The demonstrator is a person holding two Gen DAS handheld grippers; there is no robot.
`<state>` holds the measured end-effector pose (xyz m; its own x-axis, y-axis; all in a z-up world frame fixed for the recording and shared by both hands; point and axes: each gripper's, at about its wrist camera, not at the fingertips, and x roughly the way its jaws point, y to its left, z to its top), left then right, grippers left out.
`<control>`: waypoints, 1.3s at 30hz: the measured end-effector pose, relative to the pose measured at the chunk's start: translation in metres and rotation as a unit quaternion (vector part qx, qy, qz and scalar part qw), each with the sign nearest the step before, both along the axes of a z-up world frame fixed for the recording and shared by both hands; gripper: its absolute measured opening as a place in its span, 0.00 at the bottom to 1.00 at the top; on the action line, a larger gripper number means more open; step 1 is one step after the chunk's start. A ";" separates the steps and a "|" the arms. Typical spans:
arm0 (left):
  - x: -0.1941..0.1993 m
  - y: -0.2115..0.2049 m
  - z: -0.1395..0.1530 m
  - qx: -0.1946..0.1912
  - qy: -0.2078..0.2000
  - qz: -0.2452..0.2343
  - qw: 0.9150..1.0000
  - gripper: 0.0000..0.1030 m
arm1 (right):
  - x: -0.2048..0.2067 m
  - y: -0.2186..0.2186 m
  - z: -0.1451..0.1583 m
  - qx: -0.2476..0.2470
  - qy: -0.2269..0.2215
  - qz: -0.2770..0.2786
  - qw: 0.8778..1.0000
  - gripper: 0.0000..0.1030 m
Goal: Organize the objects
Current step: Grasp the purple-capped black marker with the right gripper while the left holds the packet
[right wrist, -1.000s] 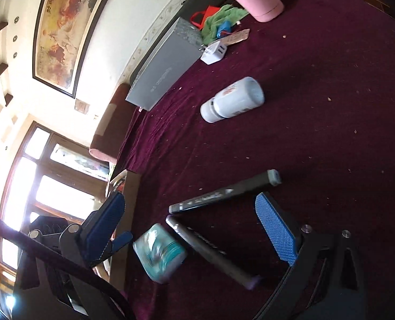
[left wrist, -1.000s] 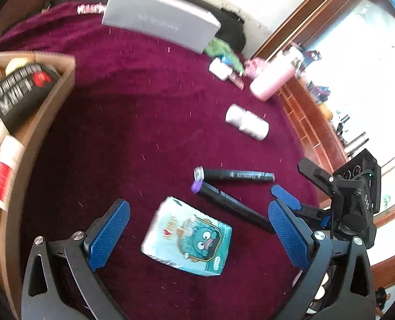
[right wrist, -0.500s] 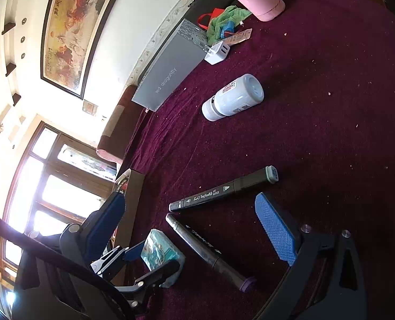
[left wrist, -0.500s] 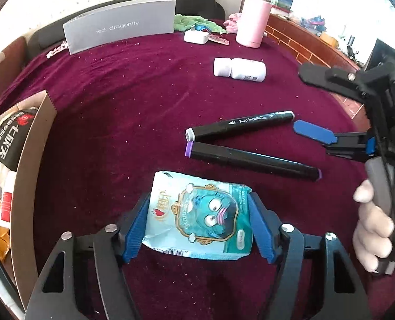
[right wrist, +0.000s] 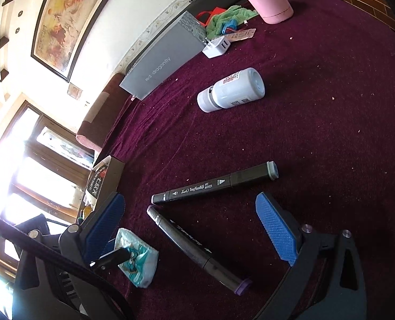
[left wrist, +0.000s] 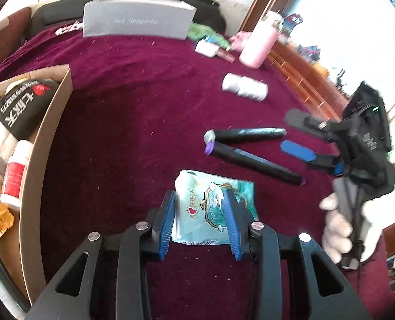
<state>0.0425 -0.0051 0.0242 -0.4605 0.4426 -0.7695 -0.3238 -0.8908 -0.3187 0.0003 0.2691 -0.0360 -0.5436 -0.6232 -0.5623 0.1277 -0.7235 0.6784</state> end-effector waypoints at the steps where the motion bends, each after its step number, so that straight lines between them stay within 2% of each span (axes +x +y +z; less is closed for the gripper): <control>1: 0.000 -0.001 0.005 0.004 0.014 -0.004 1.000 0.32 | 0.001 0.000 0.000 0.002 0.001 -0.001 1.000 0.97; 2: 0.000 -0.002 0.010 0.001 0.028 -0.008 1.000 0.37 | 0.001 -0.001 0.000 0.004 0.002 -0.001 1.000 0.97; 3: -0.004 -0.001 0.014 -0.005 0.040 -0.013 0.999 0.46 | 0.002 -0.001 0.000 0.005 0.003 -0.001 1.000 0.97; 4: -0.009 -0.001 0.016 -0.008 0.043 -0.016 0.999 0.50 | 0.002 -0.001 0.000 0.005 0.003 -0.002 1.000 0.97; 8: -0.035 0.002 0.007 0.000 0.006 -0.015 1.000 0.52 | 0.003 -0.001 0.000 0.007 0.005 -0.002 1.000 0.97; 10: -0.039 0.009 -0.004 -0.019 -0.005 -0.013 1.000 0.52 | 0.003 -0.001 0.000 0.007 0.006 -0.002 1.000 0.97; 12: -0.036 0.021 -0.015 -0.039 -0.007 -0.028 0.999 0.54 | 0.004 -0.001 0.001 0.008 0.006 -0.001 1.000 0.97; 13: -0.029 0.026 -0.013 -0.050 0.016 -0.033 0.998 0.55 | 0.004 -0.001 0.001 0.008 0.006 -0.001 1.000 0.97; 17: -0.001 0.044 -0.013 -0.045 0.005 -0.115 0.992 0.54 | 0.004 -0.001 0.001 0.008 0.007 -0.001 1.000 0.97; 20: 0.023 0.047 -0.010 -0.015 -0.023 -0.193 0.981 0.55 | 0.004 -0.001 0.001 0.008 0.007 0.000 1.000 0.97; 22: 0.036 0.049 -0.007 -0.020 -0.024 -0.214 0.976 0.55 | 0.004 -0.002 0.001 0.008 0.008 0.000 1.000 0.98; 25: 0.043 0.045 -0.003 -0.012 -0.018 -0.209 0.978 0.55 | 0.004 -0.003 0.001 0.010 0.009 0.002 1.000 0.99; 28: 0.045 0.041 0.012 -0.023 0.023 -0.193 0.981 0.56 | 0.004 -0.003 0.001 0.010 0.009 0.003 1.000 0.99; 30: 0.044 0.042 0.018 -0.028 0.029 -0.196 0.980 0.58 | 0.004 -0.003 0.001 0.011 0.010 0.003 1.000 0.99; 33: 0.040 0.052 0.009 -0.049 0.021 -0.201 0.978 0.58 | 0.004 -0.003 0.001 0.011 0.010 0.004 1.000 0.99; 35: 0.039 0.059 -0.004 -0.050 -0.004 -0.197 0.979 0.58 | 0.004 -0.003 0.002 0.011 0.011 0.004 1.000 0.99; 37: 0.047 0.070 -0.006 -0.054 0.016 -0.193 0.980 0.63 | 0.004 -0.003 0.002 0.012 0.011 0.004 1.000 0.99; 39: 0.058 0.081 -0.010 -0.088 0.041 -0.198 0.975 0.64 | 0.004 -0.004 0.002 0.011 0.011 0.004 1.000 0.99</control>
<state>0.1001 0.0760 0.0137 -0.3431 0.4624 -0.8176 -0.6710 -0.7298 -0.1312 0.0044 0.2656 -0.0340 -0.5511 -0.6143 -0.5647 0.1474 -0.7378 0.6587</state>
